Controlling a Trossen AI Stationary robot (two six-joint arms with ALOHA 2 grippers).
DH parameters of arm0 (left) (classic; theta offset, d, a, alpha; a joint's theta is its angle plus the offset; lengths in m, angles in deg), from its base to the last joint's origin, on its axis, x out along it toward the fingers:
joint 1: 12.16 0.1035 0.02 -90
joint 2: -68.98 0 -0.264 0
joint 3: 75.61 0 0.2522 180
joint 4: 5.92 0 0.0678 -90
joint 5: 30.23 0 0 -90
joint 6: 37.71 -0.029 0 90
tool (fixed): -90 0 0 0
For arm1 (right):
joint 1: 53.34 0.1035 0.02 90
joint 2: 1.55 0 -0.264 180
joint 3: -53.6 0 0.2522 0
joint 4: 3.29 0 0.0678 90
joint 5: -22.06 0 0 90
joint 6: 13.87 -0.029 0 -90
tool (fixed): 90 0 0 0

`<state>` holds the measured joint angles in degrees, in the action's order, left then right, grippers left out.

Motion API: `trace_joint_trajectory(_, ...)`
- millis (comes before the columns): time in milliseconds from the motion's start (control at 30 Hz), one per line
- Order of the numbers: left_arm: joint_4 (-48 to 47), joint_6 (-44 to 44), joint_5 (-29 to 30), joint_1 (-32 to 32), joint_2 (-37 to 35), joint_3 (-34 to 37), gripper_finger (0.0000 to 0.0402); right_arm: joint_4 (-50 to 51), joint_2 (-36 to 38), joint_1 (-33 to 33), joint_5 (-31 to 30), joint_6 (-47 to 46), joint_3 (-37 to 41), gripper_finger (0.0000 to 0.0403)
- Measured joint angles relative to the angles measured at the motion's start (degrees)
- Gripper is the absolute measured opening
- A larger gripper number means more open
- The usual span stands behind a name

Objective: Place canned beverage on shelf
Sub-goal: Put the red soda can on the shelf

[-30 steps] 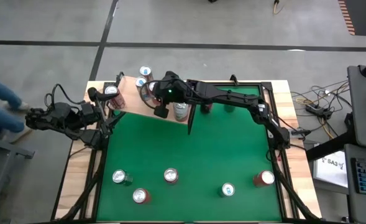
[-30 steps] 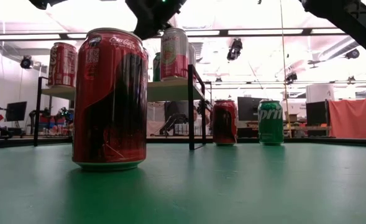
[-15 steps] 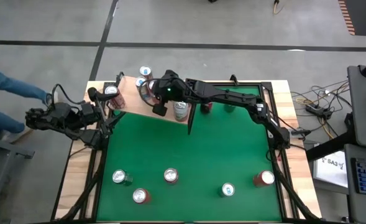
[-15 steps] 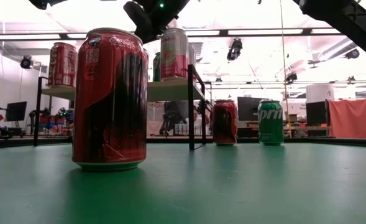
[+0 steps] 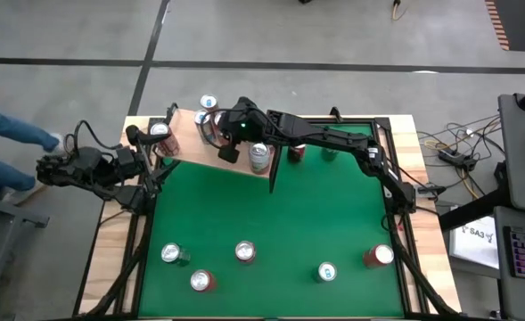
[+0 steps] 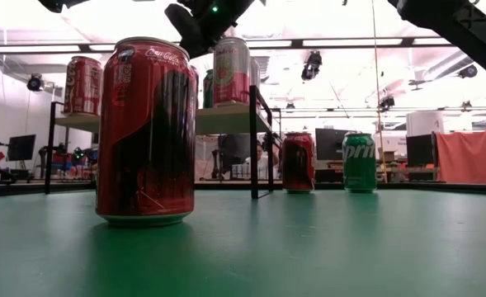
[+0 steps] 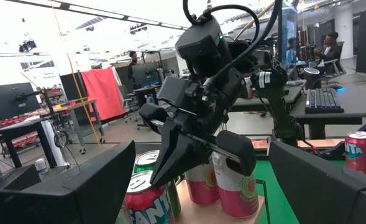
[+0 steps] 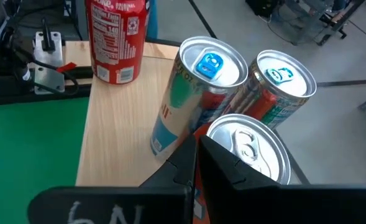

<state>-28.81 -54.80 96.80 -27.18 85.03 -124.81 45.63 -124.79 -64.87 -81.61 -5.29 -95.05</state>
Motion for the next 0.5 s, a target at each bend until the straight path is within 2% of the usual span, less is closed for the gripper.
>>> trace_joint_trajectory(500, -0.75, 1.03, -0.01, 0.0, 0.01, 0.0, 0.0355, 0.63, 2.92, 1.45, 0.05, -5.37, -0.04, 0.0009)
